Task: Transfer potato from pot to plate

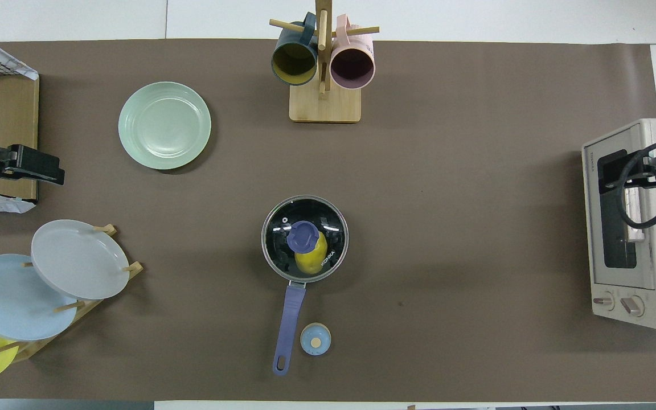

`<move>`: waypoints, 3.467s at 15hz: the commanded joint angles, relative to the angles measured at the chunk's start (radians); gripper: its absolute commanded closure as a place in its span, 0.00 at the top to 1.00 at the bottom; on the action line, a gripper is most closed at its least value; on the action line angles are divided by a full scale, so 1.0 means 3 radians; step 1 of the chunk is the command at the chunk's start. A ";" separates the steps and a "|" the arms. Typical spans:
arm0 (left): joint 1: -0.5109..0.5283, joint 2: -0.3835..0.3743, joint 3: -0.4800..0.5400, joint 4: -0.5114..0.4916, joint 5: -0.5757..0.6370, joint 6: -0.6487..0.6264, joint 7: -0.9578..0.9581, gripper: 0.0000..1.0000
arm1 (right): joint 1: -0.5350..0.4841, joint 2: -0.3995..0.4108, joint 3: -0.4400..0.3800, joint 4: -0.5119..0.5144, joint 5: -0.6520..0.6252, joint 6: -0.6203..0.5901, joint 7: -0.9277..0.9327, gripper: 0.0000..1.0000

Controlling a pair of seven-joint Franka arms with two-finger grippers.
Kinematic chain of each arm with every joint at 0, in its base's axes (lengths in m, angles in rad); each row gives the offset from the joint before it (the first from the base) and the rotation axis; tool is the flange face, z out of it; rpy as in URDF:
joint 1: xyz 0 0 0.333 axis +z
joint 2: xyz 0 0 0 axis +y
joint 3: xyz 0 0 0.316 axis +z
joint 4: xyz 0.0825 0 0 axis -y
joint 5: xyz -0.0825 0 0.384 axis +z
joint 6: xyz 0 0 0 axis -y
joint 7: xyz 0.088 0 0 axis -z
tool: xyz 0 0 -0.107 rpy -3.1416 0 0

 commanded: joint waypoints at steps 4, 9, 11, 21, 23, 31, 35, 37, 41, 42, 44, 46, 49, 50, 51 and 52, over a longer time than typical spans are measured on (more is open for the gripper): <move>0.0038 -0.0030 -0.0023 -0.0032 0.0062 -0.0031 0.0019 1.00 | -0.0023 -0.0041 0.0018 -0.0068 0.0039 0.0079 -0.0050 1.00; 0.0038 -0.0030 -0.0023 -0.0032 0.0057 -0.0031 0.0019 1.00 | -0.0018 -0.0046 0.0013 -0.0063 0.0079 -0.0023 -0.0131 1.00; 0.0038 -0.0030 -0.0023 -0.0032 0.0062 -0.0031 0.0019 1.00 | 0.0074 -0.0036 0.0023 -0.0068 0.0090 0.0089 -0.0381 1.00; 0.0038 -0.0030 -0.0023 -0.0032 0.0062 -0.0031 0.0019 1.00 | 0.1202 0.0725 0.0033 0.0805 0.0228 0.0028 0.0542 1.00; 0.0038 -0.0030 -0.0023 -0.0032 0.0057 -0.0031 0.0019 1.00 | 0.1499 0.0873 0.0043 0.0929 0.0233 0.0140 0.0930 1.00; 0.0038 -0.0030 -0.0023 -0.0032 0.0062 -0.0037 0.0019 1.00 | 0.2328 0.1370 0.0141 0.0643 -0.0104 0.1188 0.1807 1.00; 0.0038 -0.0030 -0.0023 -0.0032 0.0062 -0.0031 0.0019 1.00 | 0.2385 0.1319 0.0146 0.0326 -0.0115 0.1383 0.1858 1.00; 0.0038 -0.0030 -0.0023 -0.0032 0.0062 -0.0032 0.0019 1.00 | 0.2406 0.1253 0.0146 0.0092 -0.0115 0.1612 0.1883 1.00; 0.0038 -0.0030 -0.0023 -0.0032 0.0057 -0.0031 0.0019 1.00 | 0.2446 0.1130 0.0146 -0.0287 -0.0115 0.1986 0.1883 1.00; 0.0038 -0.0030 -0.0023 -0.0032 0.0062 -0.0031 0.0019 1.00 | 0.2472 0.1115 0.0146 -0.0349 -0.0115 0.2037 0.1888 1.00; 0.0038 -0.0030 -0.0023 -0.0032 0.0057 -0.0031 0.0019 1.00 | 0.2508 0.1074 0.0146 -0.0441 -0.0115 0.2109 0.1889 0.99; 0.0038 -0.0030 -0.0023 -0.0032 0.0062 -0.0037 0.0019 1.00 | 0.2523 0.1063 0.0146 -0.0452 -0.0120 0.2104 0.1889 0.95; 0.0038 -0.0030 -0.0023 -0.0032 0.0057 -0.0037 0.0019 1.00 | 0.2529 0.1048 0.0146 -0.0503 -0.0156 0.2109 0.1848 0.91; 0.0038 -0.0030 -0.0023 -0.0032 0.0057 -0.0032 0.0019 1.00 | 0.2529 0.1043 0.0146 -0.0513 -0.0166 0.2109 0.1843 0.89; 0.0038 -0.0030 -0.0023 -0.0032 0.0057 -0.0031 0.0019 1.00 | 0.2529 0.1043 0.0146 -0.0518 -0.0171 0.2109 0.1827 0.86; 0.0038 -0.0030 -0.0023 -0.0032 0.0057 -0.0031 0.0019 1.00 | 0.2529 0.1033 0.0146 -0.0528 -0.0171 0.2114 0.1777 0.85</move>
